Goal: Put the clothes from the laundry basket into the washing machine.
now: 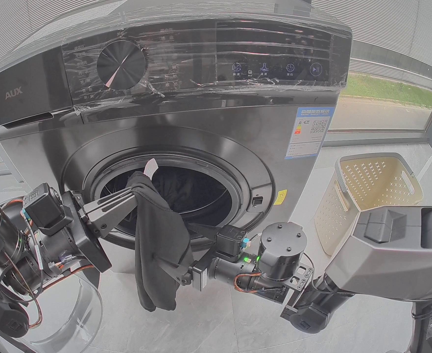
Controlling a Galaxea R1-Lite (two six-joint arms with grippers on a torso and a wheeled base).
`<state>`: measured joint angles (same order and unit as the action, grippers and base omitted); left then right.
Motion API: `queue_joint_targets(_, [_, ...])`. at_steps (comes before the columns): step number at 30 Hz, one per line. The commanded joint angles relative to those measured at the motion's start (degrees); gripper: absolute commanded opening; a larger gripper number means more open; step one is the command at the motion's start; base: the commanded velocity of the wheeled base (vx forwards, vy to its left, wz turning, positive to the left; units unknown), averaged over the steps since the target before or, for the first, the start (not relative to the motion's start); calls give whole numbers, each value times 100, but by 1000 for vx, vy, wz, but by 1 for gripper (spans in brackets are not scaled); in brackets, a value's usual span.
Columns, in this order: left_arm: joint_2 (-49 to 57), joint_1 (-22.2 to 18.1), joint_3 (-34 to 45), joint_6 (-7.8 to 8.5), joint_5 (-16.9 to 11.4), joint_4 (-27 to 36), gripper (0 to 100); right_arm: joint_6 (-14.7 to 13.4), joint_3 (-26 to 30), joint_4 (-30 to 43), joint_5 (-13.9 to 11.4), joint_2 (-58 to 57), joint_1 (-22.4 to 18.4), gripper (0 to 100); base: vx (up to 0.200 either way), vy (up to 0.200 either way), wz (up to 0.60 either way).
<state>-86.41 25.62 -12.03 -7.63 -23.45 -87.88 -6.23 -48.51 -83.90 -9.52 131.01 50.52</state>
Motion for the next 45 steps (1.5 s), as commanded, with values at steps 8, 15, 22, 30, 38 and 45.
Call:
queue_joint_targets(8, [-8,-14,-27,-19,-1,-10,0,-19,-423,-101,302,601,46,100,0,0,0])
queue_joint_targets(15, [-175,-40,-62,-19,201,-1,0,-45,-229,-127,363,495,195,0,0,0,0])
queue_joint_targets(22, [-1098,-75,-379,25,1256,26,0,-150,447,-127,390,-76,714,0,0,0,0])
queue_joint_targets(30, [-1985,-66,-475,95,1423,43,0,-317,1238,-268,398,-920,1171,0,0,0,0])
queue_joint_targets(38, [-2794,-225,-361,385,1423,-54,0,-353,1484,-294,398,-1333,1101,0,0,0,0])
queue_joint_targets(45, [-2803,-427,-203,376,1440,-54,100,-326,1564,-189,460,-1465,582,0,0,0,0])
